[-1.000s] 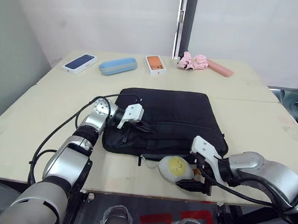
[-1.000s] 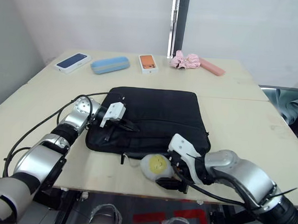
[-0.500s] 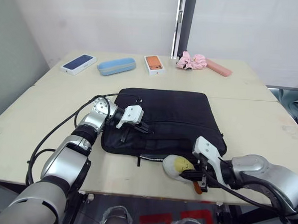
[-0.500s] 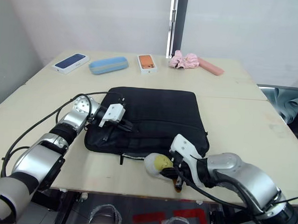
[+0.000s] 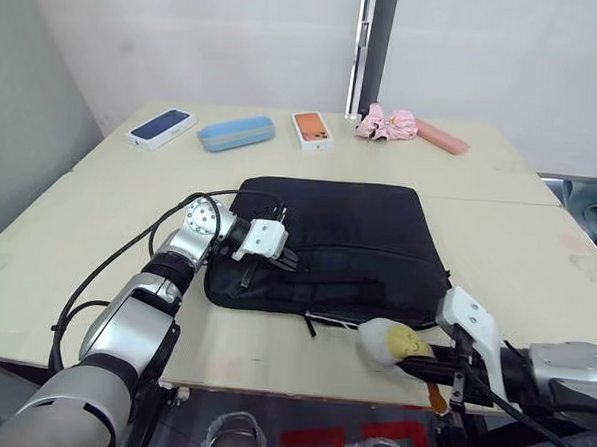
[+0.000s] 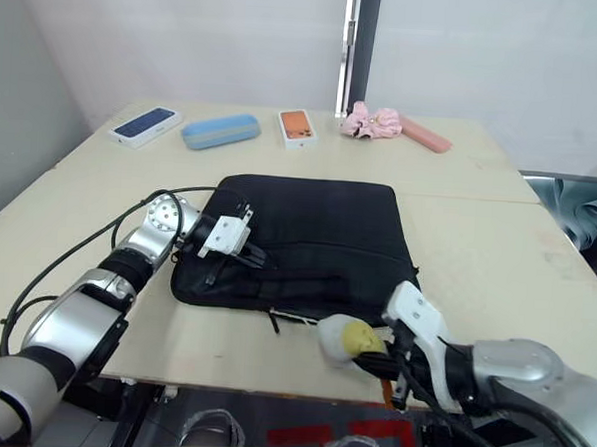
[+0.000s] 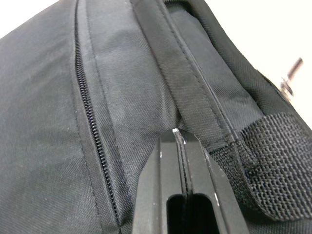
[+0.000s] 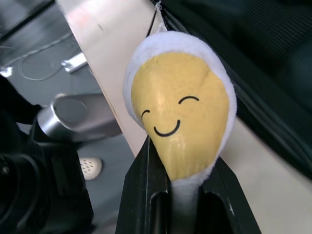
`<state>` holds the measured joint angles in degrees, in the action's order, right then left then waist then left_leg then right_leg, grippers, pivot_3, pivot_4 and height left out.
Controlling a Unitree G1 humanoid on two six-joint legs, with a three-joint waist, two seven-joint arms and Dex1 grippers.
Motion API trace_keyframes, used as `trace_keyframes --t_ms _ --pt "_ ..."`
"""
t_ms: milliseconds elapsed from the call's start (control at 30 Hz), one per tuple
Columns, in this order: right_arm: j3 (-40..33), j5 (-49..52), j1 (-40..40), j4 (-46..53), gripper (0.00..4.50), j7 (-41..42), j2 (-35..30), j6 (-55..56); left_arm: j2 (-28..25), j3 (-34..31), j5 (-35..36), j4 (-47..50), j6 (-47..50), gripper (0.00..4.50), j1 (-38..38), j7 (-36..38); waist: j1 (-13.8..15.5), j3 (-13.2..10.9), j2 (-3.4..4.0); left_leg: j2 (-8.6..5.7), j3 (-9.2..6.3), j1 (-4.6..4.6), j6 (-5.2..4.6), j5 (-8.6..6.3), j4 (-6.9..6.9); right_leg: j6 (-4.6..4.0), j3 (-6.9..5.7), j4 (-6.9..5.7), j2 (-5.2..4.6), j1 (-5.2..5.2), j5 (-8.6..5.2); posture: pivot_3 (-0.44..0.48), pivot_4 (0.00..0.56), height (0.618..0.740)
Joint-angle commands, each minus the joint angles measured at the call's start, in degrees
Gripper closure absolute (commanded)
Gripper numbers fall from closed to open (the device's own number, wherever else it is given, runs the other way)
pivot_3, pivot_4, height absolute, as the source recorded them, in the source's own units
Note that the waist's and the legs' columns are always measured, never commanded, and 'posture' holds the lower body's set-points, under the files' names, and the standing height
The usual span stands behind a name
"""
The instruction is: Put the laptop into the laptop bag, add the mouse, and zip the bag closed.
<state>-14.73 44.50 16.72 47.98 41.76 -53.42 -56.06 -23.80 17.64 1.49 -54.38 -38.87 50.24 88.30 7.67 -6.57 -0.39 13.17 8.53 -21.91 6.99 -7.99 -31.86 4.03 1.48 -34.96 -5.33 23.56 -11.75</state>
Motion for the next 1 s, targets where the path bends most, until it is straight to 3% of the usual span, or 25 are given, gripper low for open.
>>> trace_keyframes --t_ms 33,133,300,467,600,700,867,1000 --pt "-5.2 -1.1 3.7 1.6 4.49 0.5 -0.6 1.4 -0.9 5.2 -7.3 -4.8 -0.3 4.5 -3.4 0.9 0.0 0.2 0.08 0.0 0.01 0.0 0.0 0.0 0.0 0.12 0.01 0.0 -0.01 0.0 -0.07 0.0 0.15 0.74" --pt "-10.4 -3.3 10.2 -0.2 4.49 2.5 -0.6 3.1 -0.4 5.4 -7.0 -4.9 -0.2 4.5 -3.2 0.7 0.0 0.3 0.16 -0.02 0.01 0.01 0.0 -0.01 0.02 0.82 0.02 0.0 -0.03 0.0 -0.5 0.0 0.15 0.74" --pt "-20.8 -11.0 20.4 -8.5 4.49 8.3 -1.5 8.1 0.5 5.0 -6.4 -5.2 0.6 4.5 -2.5 0.9 0.2 0.4 0.13 -0.09 0.02 -0.01 0.0 -0.02 0.06 0.86 0.02 0.03 -0.08 0.0 -0.54 0.0 0.15 0.74" --pt "-24.5 -16.2 21.7 -15.3 4.49 11.0 -3.3 11.4 0.6 4.8 -6.0 -5.0 0.8 4.5 -2.5 1.1 0.2 0.4 0.17 -0.13 0.02 -0.01 -0.02 -0.02 0.07 0.88 0.02 0.04 -0.14 0.0 -0.56 0.0 0.15 0.74" --pt "-22.1 -24.1 18.7 -25.2 4.49 9.1 -7.7 13.7 0.3 4.9 -5.9 -4.4 0.4 4.5 -3.3 1.2 0.2 0.5 0.29 -0.15 0.06 -0.01 -0.02 -0.02 0.08 0.88 0.03 0.05 -0.15 0.0 -0.56 0.0 0.15 0.74" --pt "-18.0 -27.5 12.0 -31.8 4.49 5.9 -10.3 13.4 0.2 4.9 -5.8 -3.7 0.8 4.5 -3.5 1.5 0.0 0.5 0.36 -0.15 0.06 0.02 -0.02 -0.02 0.07 0.84 0.02 0.04 -0.14 -0.03 -0.53 0.0 0.15 0.74" --pt "-14.9 -31.4 6.9 -33.6 4.49 5.2 -11.8 16.0 0.2 5.0 -5.7 -2.6 1.8 4.5 -4.0 1.9 0.5 0.6 0.59 -0.17 0.07 0.0 -0.04 -0.04 0.11 0.11 -0.01 0.01 -0.16 0.0 -0.19 0.0 0.15 0.74" --pt "-7.8 -33.9 -5.0 -33.9 4.49 0.1 -11.0 16.3 0.3 5.2 -5.5 -1.4 2.6 4.5 -4.2 2.3 0.3 0.6 0.64 -0.18 0.13 0.01 -0.08 -0.08 0.07 0.1 0.03 0.0 -0.16 0.0 -0.2 0.0 0.15 0.74"
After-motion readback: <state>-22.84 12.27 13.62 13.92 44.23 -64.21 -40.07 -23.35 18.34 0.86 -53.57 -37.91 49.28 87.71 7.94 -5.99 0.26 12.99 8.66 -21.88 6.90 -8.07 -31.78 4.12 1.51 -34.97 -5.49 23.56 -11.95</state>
